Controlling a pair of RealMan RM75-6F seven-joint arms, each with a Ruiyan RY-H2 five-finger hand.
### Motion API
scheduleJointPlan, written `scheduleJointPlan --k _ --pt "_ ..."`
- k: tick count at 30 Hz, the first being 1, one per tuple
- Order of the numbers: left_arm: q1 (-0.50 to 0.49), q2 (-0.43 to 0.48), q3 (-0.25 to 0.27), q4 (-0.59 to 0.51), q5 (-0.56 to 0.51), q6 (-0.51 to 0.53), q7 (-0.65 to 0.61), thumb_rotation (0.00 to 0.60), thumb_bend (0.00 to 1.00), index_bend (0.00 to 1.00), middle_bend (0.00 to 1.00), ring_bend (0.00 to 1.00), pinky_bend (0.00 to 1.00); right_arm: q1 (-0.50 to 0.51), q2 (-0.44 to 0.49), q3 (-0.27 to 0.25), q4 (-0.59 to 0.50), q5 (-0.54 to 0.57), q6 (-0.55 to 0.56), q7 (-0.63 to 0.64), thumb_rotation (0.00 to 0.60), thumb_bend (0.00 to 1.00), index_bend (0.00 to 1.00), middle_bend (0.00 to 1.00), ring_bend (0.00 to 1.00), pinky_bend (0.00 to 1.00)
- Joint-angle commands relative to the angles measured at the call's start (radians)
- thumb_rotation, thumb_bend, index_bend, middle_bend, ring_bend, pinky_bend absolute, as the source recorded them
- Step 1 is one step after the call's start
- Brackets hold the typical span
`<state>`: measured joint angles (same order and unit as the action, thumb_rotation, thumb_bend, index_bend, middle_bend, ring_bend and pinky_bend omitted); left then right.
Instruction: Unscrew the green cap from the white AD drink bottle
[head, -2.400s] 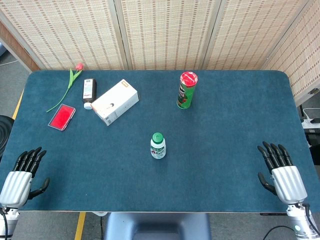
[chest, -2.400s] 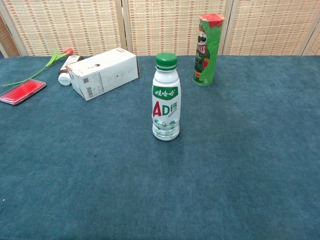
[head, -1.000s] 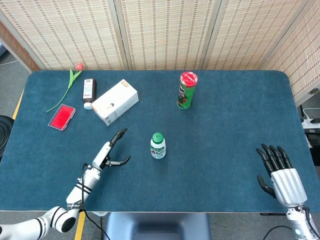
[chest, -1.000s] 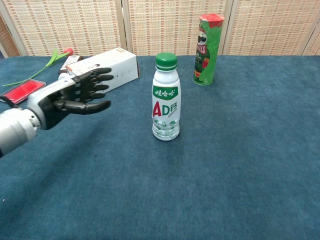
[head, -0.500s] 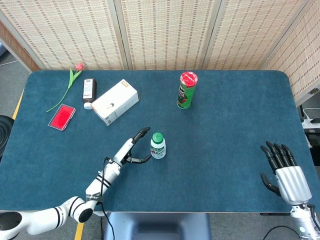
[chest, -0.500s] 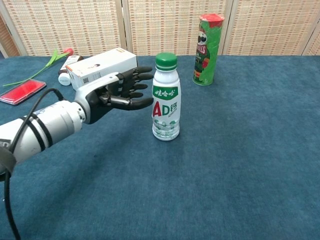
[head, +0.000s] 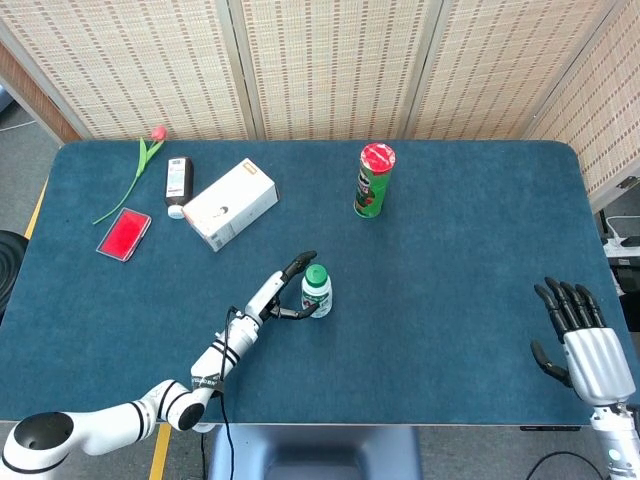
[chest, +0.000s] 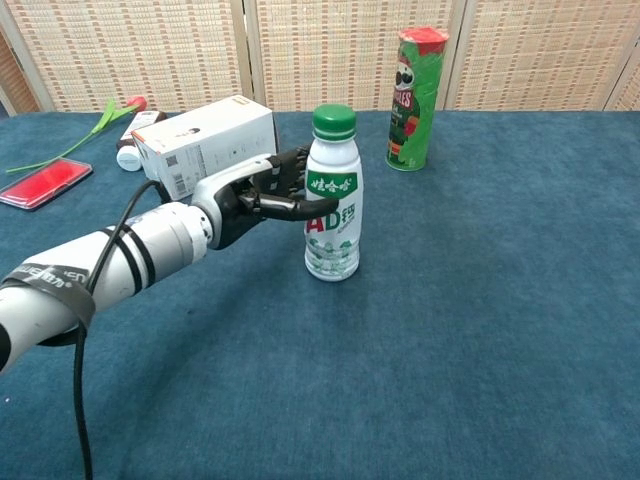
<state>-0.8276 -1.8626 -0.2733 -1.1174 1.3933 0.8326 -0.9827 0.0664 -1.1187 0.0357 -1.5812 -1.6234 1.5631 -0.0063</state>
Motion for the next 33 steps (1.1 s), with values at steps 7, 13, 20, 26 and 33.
scheduleJointPlan --k 7,13,20,26,33 --pt "-0.039 -0.018 0.009 0.034 0.025 -0.009 -0.041 0.6 0.31 0.18 0.12 0.0 0.04 0.001 0.004 0.007 -0.001 0.015 -0.005 0.008 0.6 0.31 0.0 0.0 0.0 0.0" --pt "-0.048 -0.036 -0.001 0.041 0.005 0.003 -0.013 0.6 0.31 0.33 0.31 0.01 0.05 0.002 0.007 0.008 -0.001 0.017 -0.007 0.016 0.6 0.31 0.0 0.0 0.0 0.0" --pt "-0.031 -0.062 -0.023 0.05 -0.048 0.025 0.029 0.6 0.55 0.58 0.63 0.19 0.12 0.006 0.004 0.013 0.0 0.007 -0.001 0.022 0.6 0.31 0.0 0.0 0.0 0.0" --pt "0.008 -0.053 -0.059 -0.035 -0.119 0.072 0.113 0.6 0.66 0.71 0.8 0.3 0.15 0.083 0.015 0.032 -0.006 -0.022 -0.08 0.064 0.6 0.31 0.0 0.0 0.0 0.0" --pt "0.039 -0.001 -0.096 -0.187 -0.189 0.077 0.188 0.6 0.69 0.72 0.83 0.35 0.16 0.263 0.115 0.078 -0.133 -0.023 -0.319 0.076 0.6 0.39 0.11 0.0 0.0 0.0"
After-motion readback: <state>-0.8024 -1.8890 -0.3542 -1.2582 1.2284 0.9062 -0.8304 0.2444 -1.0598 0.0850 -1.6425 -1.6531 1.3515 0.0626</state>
